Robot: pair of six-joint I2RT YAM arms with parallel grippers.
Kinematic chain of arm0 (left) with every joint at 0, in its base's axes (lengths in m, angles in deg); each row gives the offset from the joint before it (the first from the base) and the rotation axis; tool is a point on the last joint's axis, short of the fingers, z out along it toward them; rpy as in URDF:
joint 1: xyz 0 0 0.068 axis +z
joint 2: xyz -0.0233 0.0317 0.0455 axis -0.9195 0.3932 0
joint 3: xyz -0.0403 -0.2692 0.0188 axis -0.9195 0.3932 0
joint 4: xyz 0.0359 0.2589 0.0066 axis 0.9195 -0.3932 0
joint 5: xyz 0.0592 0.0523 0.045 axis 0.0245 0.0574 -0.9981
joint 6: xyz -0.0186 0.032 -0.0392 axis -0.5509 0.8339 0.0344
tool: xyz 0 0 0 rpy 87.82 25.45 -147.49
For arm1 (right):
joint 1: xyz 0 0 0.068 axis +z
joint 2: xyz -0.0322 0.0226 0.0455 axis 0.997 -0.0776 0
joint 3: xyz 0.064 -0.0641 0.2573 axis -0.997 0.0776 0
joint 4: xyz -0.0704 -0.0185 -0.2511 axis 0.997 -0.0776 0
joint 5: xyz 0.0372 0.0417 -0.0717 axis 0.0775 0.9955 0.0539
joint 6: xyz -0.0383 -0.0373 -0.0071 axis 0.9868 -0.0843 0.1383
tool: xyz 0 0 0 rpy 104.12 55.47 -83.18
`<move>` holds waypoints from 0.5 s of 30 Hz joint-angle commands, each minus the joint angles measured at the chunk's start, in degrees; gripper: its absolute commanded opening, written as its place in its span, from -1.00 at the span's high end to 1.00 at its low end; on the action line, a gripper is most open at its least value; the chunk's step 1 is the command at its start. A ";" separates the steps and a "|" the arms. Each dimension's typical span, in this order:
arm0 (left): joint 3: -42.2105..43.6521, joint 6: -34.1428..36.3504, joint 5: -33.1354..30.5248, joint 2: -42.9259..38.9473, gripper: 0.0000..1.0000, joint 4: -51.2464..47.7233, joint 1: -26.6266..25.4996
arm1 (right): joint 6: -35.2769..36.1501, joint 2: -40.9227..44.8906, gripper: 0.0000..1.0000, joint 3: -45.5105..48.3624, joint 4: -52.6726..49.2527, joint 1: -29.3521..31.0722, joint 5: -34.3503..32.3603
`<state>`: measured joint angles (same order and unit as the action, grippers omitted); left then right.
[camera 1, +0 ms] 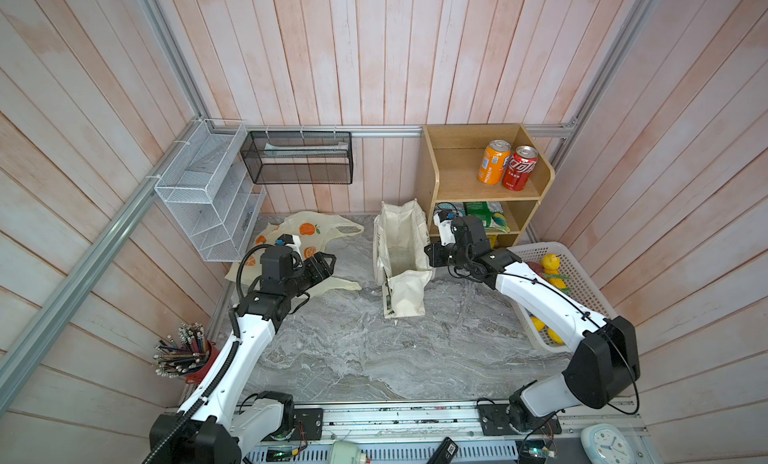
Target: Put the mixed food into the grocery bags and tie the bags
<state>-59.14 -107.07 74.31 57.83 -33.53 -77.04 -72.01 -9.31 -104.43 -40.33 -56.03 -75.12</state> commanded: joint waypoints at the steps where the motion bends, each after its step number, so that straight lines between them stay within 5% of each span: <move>1: -4.47 -2.96 1.01 1.43 -0.58 -0.17 -4.30 | 1.09 1.87 1.00 -1.57 -2.48 1.45 2.56; 8: -13.40 -2.47 -4.49 9.64 -0.58 -0.56 -14.07 | 0.06 5.98 1.00 -0.69 -4.63 5.32 0.62; 15: -13.34 -3.07 -10.13 11.57 -0.58 -0.68 -18.97 | -3.43 12.38 1.00 3.39 -4.15 6.64 -0.88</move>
<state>-72.45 -109.46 68.23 69.52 -34.12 -94.79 -73.50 0.15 -102.20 -45.18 -49.61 -74.62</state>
